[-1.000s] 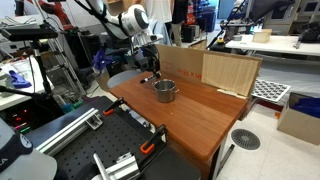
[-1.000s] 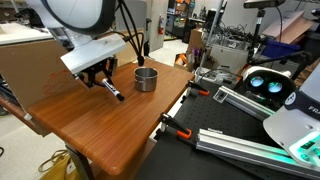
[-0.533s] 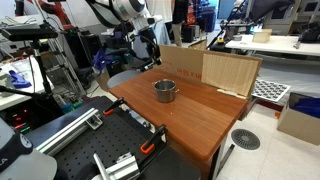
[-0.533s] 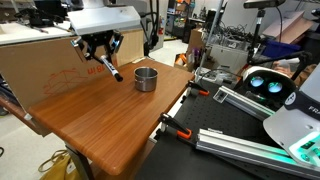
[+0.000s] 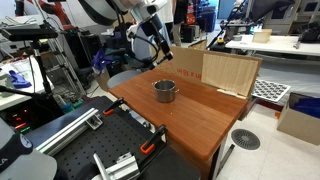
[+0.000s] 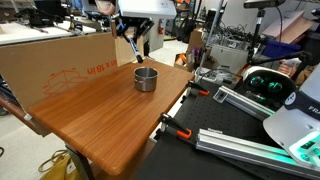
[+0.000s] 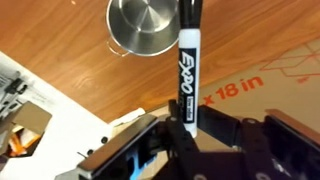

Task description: Put the marker into the silver pot.

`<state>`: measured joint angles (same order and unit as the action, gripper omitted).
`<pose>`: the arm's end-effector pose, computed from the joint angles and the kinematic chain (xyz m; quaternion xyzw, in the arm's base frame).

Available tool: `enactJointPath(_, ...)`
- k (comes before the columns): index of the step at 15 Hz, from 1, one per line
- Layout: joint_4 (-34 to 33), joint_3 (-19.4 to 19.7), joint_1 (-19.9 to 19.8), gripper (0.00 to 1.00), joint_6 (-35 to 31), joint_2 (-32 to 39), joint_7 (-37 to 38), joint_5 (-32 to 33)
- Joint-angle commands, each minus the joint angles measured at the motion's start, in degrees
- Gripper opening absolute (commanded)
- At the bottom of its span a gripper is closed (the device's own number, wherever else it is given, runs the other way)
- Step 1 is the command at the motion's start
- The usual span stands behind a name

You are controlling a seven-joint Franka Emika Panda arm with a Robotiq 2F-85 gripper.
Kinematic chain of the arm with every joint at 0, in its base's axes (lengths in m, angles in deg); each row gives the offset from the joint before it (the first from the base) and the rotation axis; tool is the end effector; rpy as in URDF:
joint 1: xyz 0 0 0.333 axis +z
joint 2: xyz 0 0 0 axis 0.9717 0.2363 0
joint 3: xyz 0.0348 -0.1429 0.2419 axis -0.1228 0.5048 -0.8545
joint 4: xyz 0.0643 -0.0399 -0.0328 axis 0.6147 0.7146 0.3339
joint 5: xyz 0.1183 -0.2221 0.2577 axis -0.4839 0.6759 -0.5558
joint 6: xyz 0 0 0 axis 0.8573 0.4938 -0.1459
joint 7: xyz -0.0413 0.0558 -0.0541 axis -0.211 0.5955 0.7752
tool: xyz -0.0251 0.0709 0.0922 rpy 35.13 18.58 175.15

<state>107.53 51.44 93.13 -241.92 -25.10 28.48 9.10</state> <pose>0.4934 0.0680 0.2773 0.9377 -0.2657 0.2085 0.0811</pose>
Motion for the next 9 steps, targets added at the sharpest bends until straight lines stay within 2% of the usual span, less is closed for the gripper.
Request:
enactJointPath(1, 4.3, 3.2, -0.5, 0.06, -3.6, -4.1, 11.6, 10.5)
enactJointPath(5, 4.9, 5.3, -0.6, 0.06, -3.5, -4.6, 25.8, 24.3)
enactJointPath(9, 4.0, 5.0, 0.2, 0.06, -1.1, -3.0, 38.5, 35.5)
